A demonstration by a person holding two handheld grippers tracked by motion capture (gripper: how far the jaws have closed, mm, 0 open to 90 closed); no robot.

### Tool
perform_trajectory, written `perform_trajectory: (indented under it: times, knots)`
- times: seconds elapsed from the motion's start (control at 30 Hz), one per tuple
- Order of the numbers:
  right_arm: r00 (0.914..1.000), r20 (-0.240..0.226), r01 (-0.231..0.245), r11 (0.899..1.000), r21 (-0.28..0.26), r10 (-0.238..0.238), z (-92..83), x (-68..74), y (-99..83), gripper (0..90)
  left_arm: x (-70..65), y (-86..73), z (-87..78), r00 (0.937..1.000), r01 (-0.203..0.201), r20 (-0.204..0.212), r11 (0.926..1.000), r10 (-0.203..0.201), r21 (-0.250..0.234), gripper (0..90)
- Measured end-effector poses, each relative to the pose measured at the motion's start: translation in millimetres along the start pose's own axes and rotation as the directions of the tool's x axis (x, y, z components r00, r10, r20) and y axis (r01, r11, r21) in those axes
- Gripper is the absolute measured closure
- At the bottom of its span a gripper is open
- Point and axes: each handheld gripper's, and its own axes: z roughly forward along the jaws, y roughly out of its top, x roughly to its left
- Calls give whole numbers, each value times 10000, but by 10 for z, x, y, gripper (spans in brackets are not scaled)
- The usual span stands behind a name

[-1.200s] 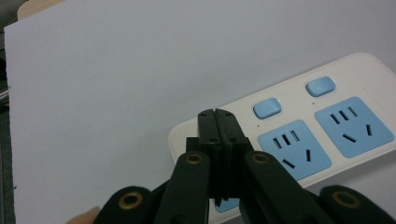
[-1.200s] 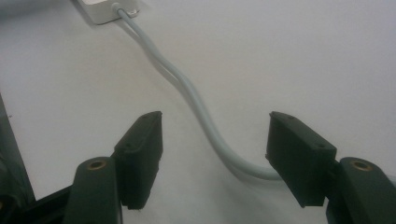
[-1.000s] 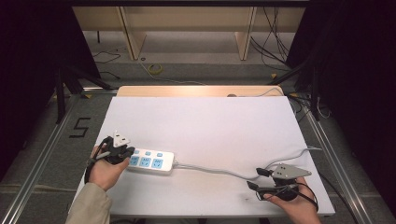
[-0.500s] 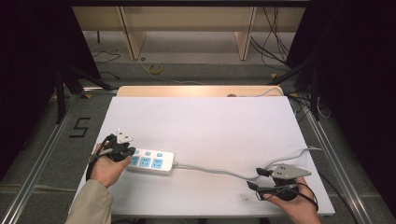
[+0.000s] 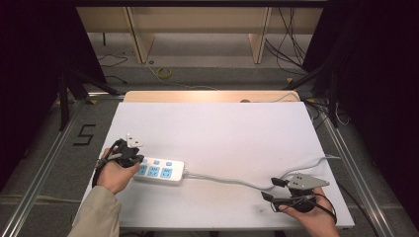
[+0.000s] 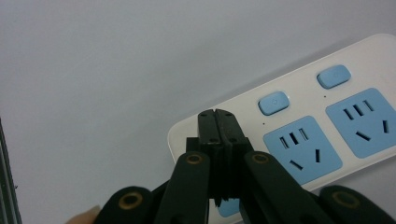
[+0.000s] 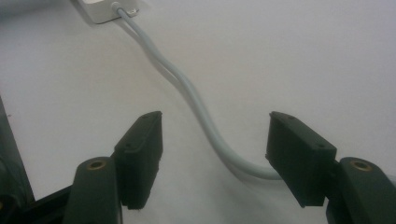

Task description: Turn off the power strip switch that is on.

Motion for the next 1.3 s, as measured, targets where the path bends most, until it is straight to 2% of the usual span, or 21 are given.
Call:
perform_trajectory:
  times: [0.6,1.3]
  knots:
    - [10000,6,3,10000,0,-3,0,0,0,370,23,81,70,9998,-126,189,9960,109,887,900]
    - [10000,-15,7,10000,11,-7,4,1,-1,369,54,154,134,9998,-7,220,9883,-27,1524,900]
